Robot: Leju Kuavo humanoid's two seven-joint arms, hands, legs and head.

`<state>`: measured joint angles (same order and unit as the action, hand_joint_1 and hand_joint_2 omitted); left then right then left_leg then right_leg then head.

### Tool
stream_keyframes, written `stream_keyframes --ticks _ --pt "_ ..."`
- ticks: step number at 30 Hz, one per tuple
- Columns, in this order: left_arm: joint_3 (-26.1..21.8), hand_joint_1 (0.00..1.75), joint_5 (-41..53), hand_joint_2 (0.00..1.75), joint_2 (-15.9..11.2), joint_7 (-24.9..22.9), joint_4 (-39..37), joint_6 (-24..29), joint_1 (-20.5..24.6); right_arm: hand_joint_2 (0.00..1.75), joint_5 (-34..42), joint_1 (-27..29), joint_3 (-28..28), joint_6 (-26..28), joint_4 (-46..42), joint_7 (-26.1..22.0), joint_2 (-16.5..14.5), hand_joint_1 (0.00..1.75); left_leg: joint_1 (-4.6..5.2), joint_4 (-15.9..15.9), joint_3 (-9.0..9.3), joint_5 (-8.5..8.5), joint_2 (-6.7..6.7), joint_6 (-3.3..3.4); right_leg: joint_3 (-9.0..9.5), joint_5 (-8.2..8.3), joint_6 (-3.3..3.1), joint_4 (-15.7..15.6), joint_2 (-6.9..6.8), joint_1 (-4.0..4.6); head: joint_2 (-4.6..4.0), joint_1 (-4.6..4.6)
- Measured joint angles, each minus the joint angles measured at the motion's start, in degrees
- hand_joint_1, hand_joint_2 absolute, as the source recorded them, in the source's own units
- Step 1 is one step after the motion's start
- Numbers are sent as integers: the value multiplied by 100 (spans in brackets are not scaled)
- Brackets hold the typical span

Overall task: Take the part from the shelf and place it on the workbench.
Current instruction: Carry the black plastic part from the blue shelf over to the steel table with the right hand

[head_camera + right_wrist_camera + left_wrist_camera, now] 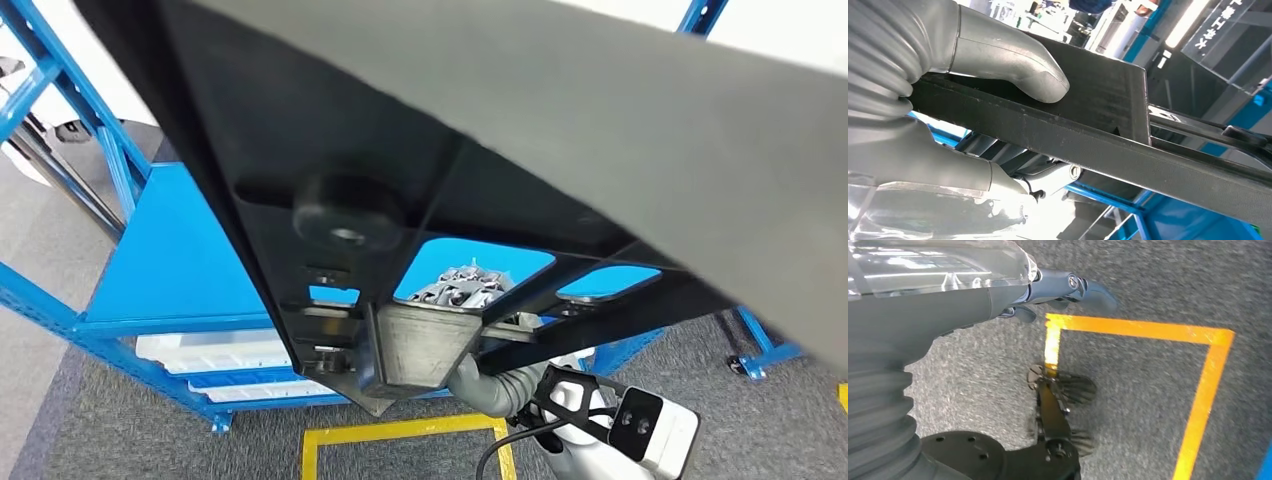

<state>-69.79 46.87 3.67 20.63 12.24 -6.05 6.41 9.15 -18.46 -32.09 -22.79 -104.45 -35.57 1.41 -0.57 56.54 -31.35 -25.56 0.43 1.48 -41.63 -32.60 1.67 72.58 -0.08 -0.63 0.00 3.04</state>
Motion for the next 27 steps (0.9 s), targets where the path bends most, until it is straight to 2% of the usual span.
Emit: stream_keyframes --ticks 1,2,3,4,5,6,7,8,9,10,11,12,14,15,16,17,18,19,21,22,23,25,26,27 --pt "0 0 2 175 -1 -2 0 1 -1 175 3 5 7 12 1 -1 26 175 2 19 -97 58 2 -7 13 -9 6 200 0 -6 0 0" --pt "0 0 5 175 -1 -3 0 2 -1 175 12 9 13 36 1 -4 51 175 3 42 -190 110 2 -17 130 96 4 187 0 -10 0 0" --pt "1 0 12 175 -1 -4 0 5 -1 175 27 9 16 69 1 -11 77 175 3 67 -276 157 2 -30 354 244 -8 -42 0 -11 0 0" --pt "1 0 22 175 -1 -4 0 8 -1 175 47 6 17 107 -1 -23 102 175 3 97 -349 200 1 -47 662 342 -33 -426 1 -9 0 0" --pt "2 0 32 175 0 -3 0 10 0 175 67 0 17 142 -2 -34 124 175 8 126 -411 239 -2 -70 977 356 -61 -874 2 4 0 1" --pt "2 0 39 175 1 -2 0 11 1 175 85 -3 18 168 -3 -46 145 175 13 142 -449 280 -4 -98 1205 331 -89 -1220 2 20 0 0" --pt "3 0 43 175 0 -2 1 12 2 175 97 -7 19 184 -4 -56 167 175 12 146 -471 322 -6 -132 1334 285 -116 -1441 3 40 0 1" --pt "3 0 44 175 -1 -1 1 14 1 175 108 -8 20 193 -5 -63 188 175 10 135 -484 370 -7 -168 1358 276 -141 -1530 4 60 0 1" --pt "3 0 44 175 -5 2 2 22 -2 175 131 -9 20 207 -6 -69 214 175 7 118 -494 415 -9 -203 1321 330 -178 -1542 -1 53 0 0" --pt "4 0 46 175 -12 5 2 36 -6 175 173 -19 15 239 -5 -78 242 175 -1 134 -524 391 -13 -234 1282 390 -221 -1565 -11 44 0 1" --pt "4 0 48 175 -18 10 1 50 -10 175 236 -36 5 296 -3 -89 273 175 -4 221 -574 267 -18 -258 1228 461 -266 -1585 -23 30 0 0" --pt "4 0 50 175 -24 17 0 62 -13 175 315 -60 -13 371 2 -102 316 175 -8 412 -648 43 -22 -277 1160 536 -305 -1604 -35 16 0 0" --pt "5 0 56 175 -28 39 0 71 -13 175 457 -108 -61 517 22 -133 418 175 -20 1084 -823 -528 -22 -310 998 667 -343 -1598 -45 29 0 1" --pt "7 0 60 175 -30 50 0 72 -12 175 507 -120 -90 565 39 -149 475 175 -22 1430 -877 -692 -22 -326 908 734 -345 -1589 -47 36 0 1" --pt "8 0 64 175 -33 59 1 72 -12 175 540 -127 -118 595 57 -164 530 175 -22 1658 -870 -722 -21 -336 815 798 -342 -1577 -49 41 0 1" --pt "9 0 67 175 -36 62 1 72 -11 175 564 -131 -145 617 75 -180 579 175 -22 1705 -779 -630 -21 -338 724 857 -333 -1561 -50 44 0 1" --pt "11 0 74 175 -40 63 2 72 -9 175 582 -136 -169 632 89 -191 619 175 -22 1548 -591 -474 -22 -331 637 913 -321 -1541 -50 45 0 1" --pt "14 0 84 175 -44 65 2 72 -4 175 597 -145 -188 651 96 -197 650 175 -21 1215 -314 -345 -23 -311 563 963 -306 -1519 -49 44 0 1" --pt "20 0 101 175 -57 68 2 72 14 175 622 -174 -212 691 99 -202 693 175 2 405 254 -338 -28 -252 461 1059 -255 -1483 -49 56 0 1" --pt "21 0 105 175 -61 73 2 72 21 175 633 -195 -223 706 99 -202 714 175 19 132 414 -389 -31 -219 439 1105 -223 -1477 -52 57 0 1" --pt "22 0 105 175 -66 76 2 72 23 175 641 -216 -232 710 99 -203 731 175 39 0 468 -427 -34 -187 429 1154 -188 -1483 -55 55 0 1" --pt "22 0 107 175 -66 79 1 71 17 175 656 -250 -250 712 101 -203 772 175 36 -35 405 -339 -25 -112 409 1201 -118 -1485 -53 41 0 1" --pt "23 0 108 175 -65 79 1 69 19 175 662 -259 -258 713 102 -204 796 175 26 -41 360 -276 -13 -65 369 1093 -87 -1410 -44 35 0 1" --pt "23 0 109 175 -64 79 1 67 22 175 666 -263 -266 714 103 -204 824 175 12 -55 299 -203 -1 -26 299 874 -59 -1226 -35 30 0 1"
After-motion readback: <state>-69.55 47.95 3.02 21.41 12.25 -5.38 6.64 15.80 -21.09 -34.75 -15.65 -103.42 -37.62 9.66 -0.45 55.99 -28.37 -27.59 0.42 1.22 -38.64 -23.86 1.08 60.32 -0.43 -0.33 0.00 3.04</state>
